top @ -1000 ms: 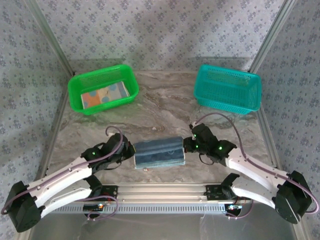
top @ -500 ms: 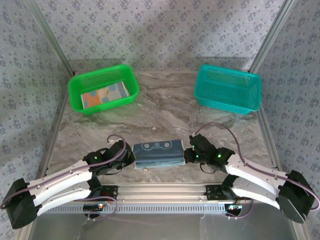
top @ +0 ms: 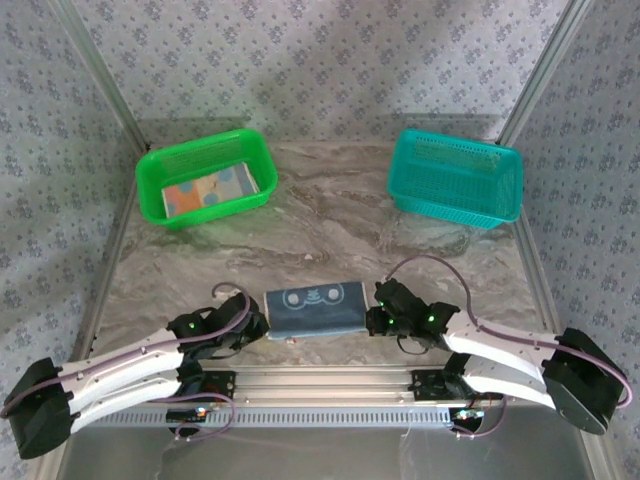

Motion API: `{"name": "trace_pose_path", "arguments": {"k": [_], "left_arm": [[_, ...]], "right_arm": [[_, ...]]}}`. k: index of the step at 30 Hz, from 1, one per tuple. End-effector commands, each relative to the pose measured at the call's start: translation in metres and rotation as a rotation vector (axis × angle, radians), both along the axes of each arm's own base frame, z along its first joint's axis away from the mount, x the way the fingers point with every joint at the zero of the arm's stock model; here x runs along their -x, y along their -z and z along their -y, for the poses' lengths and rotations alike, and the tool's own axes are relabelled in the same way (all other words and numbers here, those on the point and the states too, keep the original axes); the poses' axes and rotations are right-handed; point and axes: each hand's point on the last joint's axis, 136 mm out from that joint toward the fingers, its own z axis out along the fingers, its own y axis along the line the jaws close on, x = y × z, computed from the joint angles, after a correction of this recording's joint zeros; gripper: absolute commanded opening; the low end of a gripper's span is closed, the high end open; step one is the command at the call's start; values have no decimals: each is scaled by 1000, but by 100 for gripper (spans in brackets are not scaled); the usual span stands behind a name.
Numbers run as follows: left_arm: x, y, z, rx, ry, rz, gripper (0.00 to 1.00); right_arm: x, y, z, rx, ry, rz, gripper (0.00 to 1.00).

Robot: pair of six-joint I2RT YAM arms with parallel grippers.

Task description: Fold and stack the towels

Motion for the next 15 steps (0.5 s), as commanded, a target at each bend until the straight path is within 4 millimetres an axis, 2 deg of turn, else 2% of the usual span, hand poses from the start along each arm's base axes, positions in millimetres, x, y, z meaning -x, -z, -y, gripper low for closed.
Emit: {"name": "trace_pose_path", "arguments": {"k": [1,3,4,10,15], "left_arm": [[5,6,-13,-54,-29,-19,50],[5,-1,-16,-69,-23,-11,62],[4,-5,-18,-77,-23,-4,63],[-4,-22,-14,-72,-2,56,62],[-14,-29,4,-26,29,97,57]], "right_arm": [[4,10,15,82,21,-9,33],[3,2,17,96,13,8,37],[3,-1,18,105,11,17,40],[-7,-29,16,110,-8,84,45],[-20,-39,0,105,-47,119,45]]}}
